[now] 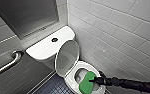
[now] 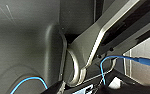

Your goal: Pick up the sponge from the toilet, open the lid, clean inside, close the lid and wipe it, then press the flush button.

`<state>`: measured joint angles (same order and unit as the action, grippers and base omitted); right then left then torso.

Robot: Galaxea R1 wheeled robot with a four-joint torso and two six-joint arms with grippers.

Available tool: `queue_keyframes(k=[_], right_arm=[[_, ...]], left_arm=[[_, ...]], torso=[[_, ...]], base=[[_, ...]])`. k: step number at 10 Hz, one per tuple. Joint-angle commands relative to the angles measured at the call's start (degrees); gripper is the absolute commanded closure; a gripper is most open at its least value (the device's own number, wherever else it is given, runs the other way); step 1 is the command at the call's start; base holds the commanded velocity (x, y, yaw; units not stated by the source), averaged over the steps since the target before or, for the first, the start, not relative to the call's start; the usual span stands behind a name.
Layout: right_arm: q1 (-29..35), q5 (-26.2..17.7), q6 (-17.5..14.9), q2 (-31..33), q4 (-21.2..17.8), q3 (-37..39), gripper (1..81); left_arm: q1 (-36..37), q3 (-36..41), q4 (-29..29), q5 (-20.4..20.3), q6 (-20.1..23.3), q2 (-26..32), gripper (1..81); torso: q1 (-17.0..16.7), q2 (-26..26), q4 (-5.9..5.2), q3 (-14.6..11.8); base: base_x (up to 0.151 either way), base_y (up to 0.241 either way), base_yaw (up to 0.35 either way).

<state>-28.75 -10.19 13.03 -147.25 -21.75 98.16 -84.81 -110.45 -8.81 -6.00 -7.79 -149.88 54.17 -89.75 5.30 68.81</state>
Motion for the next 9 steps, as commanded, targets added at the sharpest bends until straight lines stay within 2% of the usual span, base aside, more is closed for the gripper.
queue_keyframes(k=[1, 3, 4, 5, 6, 7, 9], right_arm=[[7.6, -5.2, 0.1, -1.4, 0.5, 1.6, 81.1], [9.5, -6.7, 0.2, -4.4, 0.5, 3.3, 81.1], [10.0, -7.2, 0.2, -5.7, 0.4, 4.0, 81.1], [10.3, -7.8, 0.2, -7.2, 0.5, 5.4, 81.1], [10.4, -8.3, 0.2, -8.2, 0.5, 6.3, 81.1], [10.3, -8.3, 0.2, -9.5, 0.7, 7.5, 81.1], [10.4, -8.9, 0.1, -12.5, 1.0, 11.1, 81.1]], left_arm=[[-1.6, 1.0, -0.2, 4.5, 0.0, 0.3, 1.0], [-1.6, 0.8, -0.1, 4.5, 0.0, 0.3, 1.0], [-1.6, 0.7, -0.1, 4.5, 0.0, 0.4, 1.0], [-1.6, 0.7, -0.1, 4.5, 0.0, 0.3, 1.0], [-1.6, 0.6, -0.1, 4.5, 0.0, 0.3, 1.0], [-1.6, 0.6, -0.1, 4.5, -0.1, 0.4, 1.0], [-1.6, 0.5, -0.1, 4.5, -0.1, 0.3, 1.0]], torso=[[0.0, 0.0, 0.0, 0.0], [0.0, 0.0, 0.0, 0.0], [0.0, 0.0, -1.6, 0.0], [0.0, 0.0, -2.21, 0.0], [0.0, 0.0, -3.44, 0.0], [0.0, 0.0, -6.88, 0.0], [0.0, 0.0, -4.22, 0.0]], base=[[0.0, 0.0, 0.0], [0.0, 0.0, 0.0], [0.0, 0.0, 0.0], [0.0, 0.0, 0.0], [0.0, 0.0, 0.0], [0.0, 0.0, 0.0], [0.0, 0.0, 0.0]])
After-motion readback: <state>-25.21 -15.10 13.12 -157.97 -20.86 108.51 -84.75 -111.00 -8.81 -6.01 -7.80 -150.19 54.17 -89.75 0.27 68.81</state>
